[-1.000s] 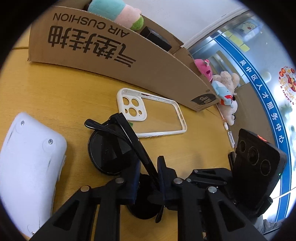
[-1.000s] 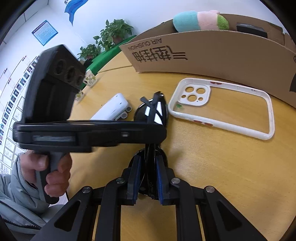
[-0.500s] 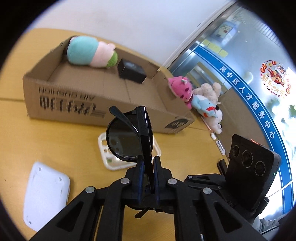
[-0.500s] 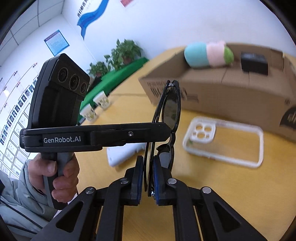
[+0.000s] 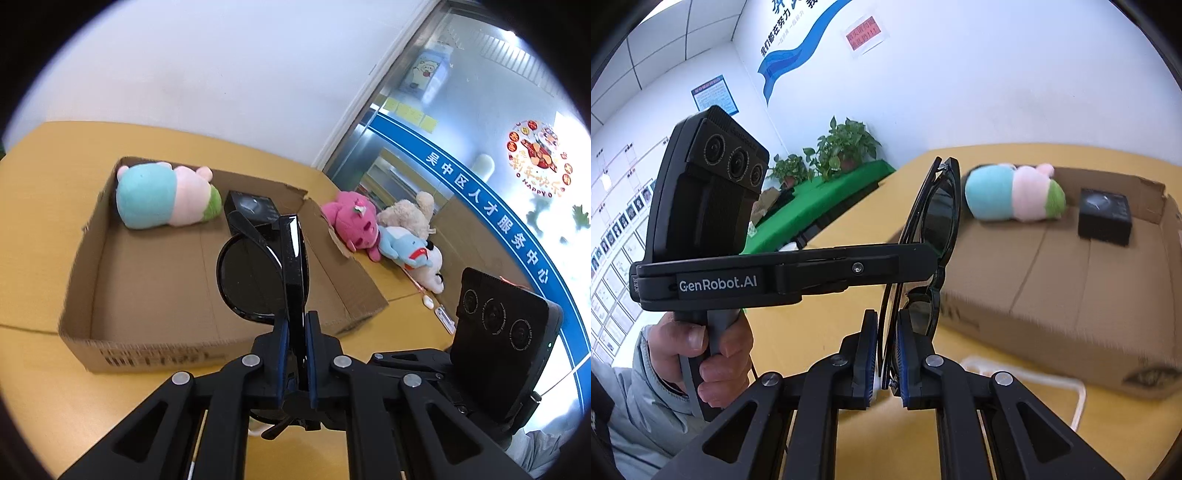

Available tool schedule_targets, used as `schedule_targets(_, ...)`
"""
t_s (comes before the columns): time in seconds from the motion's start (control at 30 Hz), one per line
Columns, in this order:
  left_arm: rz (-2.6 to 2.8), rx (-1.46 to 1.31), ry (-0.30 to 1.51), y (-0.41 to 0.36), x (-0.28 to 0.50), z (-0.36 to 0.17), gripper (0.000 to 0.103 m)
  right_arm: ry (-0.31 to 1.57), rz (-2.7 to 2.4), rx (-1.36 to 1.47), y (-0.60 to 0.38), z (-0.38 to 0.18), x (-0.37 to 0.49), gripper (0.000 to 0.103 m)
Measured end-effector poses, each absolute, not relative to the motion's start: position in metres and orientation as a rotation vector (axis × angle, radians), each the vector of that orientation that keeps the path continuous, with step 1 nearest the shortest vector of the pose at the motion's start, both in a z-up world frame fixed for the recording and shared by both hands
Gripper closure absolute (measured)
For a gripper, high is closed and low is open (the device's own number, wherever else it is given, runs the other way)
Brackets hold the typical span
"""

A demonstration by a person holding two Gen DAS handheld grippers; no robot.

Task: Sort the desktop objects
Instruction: 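Lift the sunglasses with the right tool and carry them over the box, then open the right tool to drop the sunglasses into the box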

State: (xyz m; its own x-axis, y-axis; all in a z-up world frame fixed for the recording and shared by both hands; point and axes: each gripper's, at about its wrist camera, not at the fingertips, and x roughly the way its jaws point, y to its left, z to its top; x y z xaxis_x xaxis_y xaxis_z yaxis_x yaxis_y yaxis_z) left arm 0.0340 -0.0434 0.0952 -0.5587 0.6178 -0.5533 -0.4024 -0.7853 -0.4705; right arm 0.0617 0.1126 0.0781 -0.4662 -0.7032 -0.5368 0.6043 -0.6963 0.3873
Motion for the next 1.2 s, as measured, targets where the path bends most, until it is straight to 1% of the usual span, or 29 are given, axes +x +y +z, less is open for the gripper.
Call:
schedule_targets(0.17, 2.33, -0.976, -0.387, -0.063, -0.005, 0.107, 0.096, -0.295, -2.116, 0.88, 0.102, 0.086, 0.014, 0.094)
schedule_targets(0.33, 2.344, -1.063, -0.37, -0.079, -0.051, 0.102, 0.096, -0.354, -2.075, 0.936, 0.083, 0.081, -0.038, 0.094)
schedule_targets(0.4, 2.343, -1.108, -0.37, -0.086, -0.069, 0.093, 0.096, -0.35, -2.056, 0.975, 0.072, 0.076, -0.06, 0.094)
schedule_targets(0.5, 2.322, -1.195, -0.418, -0.099, -0.095, 0.07, 0.096, -0.358, -2.022, 1.073, 0.057, 0.06, -0.091, 0.094)
schedule_targets(0.63, 2.311, -1.317, -0.469, -0.111, -0.116, 0.039, 0.096, -0.43, -1.941, 1.238, 0.04, 0.028, -0.129, 0.094)
schedule_targets(0.77, 2.327, -1.433, -0.456, -0.116, -0.129, 0.016, 0.096, -0.503, -1.864, 1.371, 0.029, -0.001, -0.152, 0.094)
schedule_targets(0.83, 2.361, -1.474, -0.381, -0.11, -0.13, 0.014, 0.096, -0.544, -1.816, 1.443, 0.024, -0.016, -0.162, 0.094)
schedule_targets(0.9, 2.383, -1.533, -0.344, -0.108, -0.135, 0.012, 0.096, -0.556, -1.8, 1.496, 0.021, -0.026, -0.168, 0.094)
schedule_targets(1.2, 2.344, -1.669, -0.294, -0.096, -0.149, 0.0, 0.096, -0.617, -1.76, 1.585, 0.024, -0.038, -0.17, 0.094)
